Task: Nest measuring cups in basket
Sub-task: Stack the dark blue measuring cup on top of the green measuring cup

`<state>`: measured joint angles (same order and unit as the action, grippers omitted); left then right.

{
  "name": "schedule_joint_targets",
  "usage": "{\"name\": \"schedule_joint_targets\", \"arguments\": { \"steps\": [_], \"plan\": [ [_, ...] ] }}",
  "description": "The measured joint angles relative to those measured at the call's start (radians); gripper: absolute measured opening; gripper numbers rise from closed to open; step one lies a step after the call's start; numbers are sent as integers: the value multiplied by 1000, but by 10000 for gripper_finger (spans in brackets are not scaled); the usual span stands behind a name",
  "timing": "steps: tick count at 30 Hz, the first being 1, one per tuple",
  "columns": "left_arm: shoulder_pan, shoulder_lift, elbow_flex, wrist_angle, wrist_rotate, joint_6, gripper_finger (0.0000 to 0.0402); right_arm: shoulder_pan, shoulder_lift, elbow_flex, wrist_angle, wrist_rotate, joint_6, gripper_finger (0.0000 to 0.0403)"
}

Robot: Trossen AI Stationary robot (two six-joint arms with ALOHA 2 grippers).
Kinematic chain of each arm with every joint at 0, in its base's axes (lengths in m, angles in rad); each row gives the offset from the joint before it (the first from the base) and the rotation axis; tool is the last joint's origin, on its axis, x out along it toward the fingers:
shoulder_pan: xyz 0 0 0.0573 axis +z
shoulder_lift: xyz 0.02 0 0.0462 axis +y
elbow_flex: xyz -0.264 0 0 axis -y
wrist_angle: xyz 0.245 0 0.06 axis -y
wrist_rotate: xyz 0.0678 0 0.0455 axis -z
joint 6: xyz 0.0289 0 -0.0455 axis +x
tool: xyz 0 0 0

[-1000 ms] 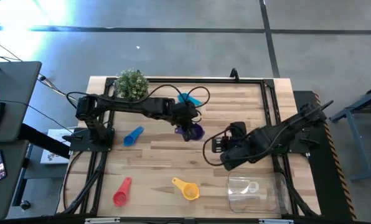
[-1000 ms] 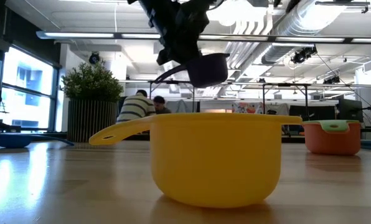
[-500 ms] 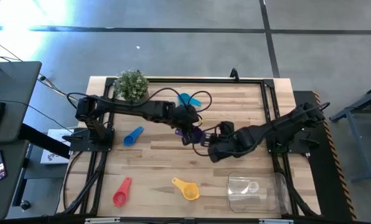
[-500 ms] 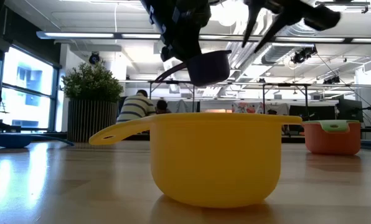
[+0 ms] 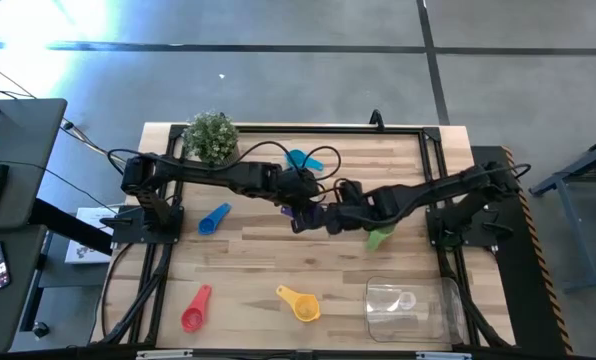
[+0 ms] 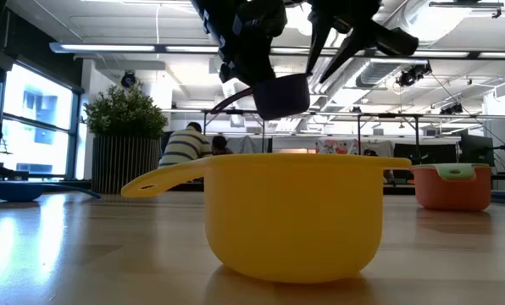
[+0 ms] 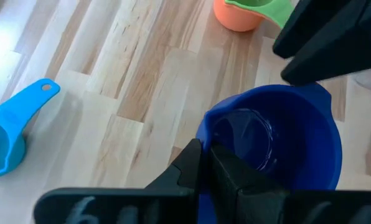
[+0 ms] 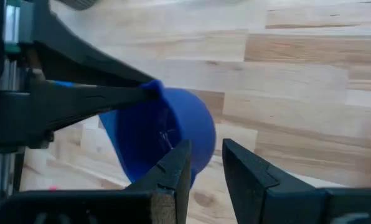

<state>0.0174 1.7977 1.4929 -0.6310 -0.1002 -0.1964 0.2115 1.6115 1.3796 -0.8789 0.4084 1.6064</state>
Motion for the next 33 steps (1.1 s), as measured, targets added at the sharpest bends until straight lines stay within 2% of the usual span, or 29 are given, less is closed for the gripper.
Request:
{"name": "schedule_joint_targets", "arguments": {
  "steps": [11,19,24,30,33],
  "plan": [
    [0,0,0,-6,0,18,10,-38,0,0,32,-37,-115,132],
    [0,0,0,52,1,8,10,-65,0,0,32,-88,-170,128],
    [0,0,0,59,6,7,10,-76,0,0,31,-120,-175,104],
    [0,1,-1,63,10,15,10,-81,9,-2,25,-134,-182,24],
    [-1,2,-2,61,2,26,10,-81,17,-3,30,-146,-191,10]
  ]
}}
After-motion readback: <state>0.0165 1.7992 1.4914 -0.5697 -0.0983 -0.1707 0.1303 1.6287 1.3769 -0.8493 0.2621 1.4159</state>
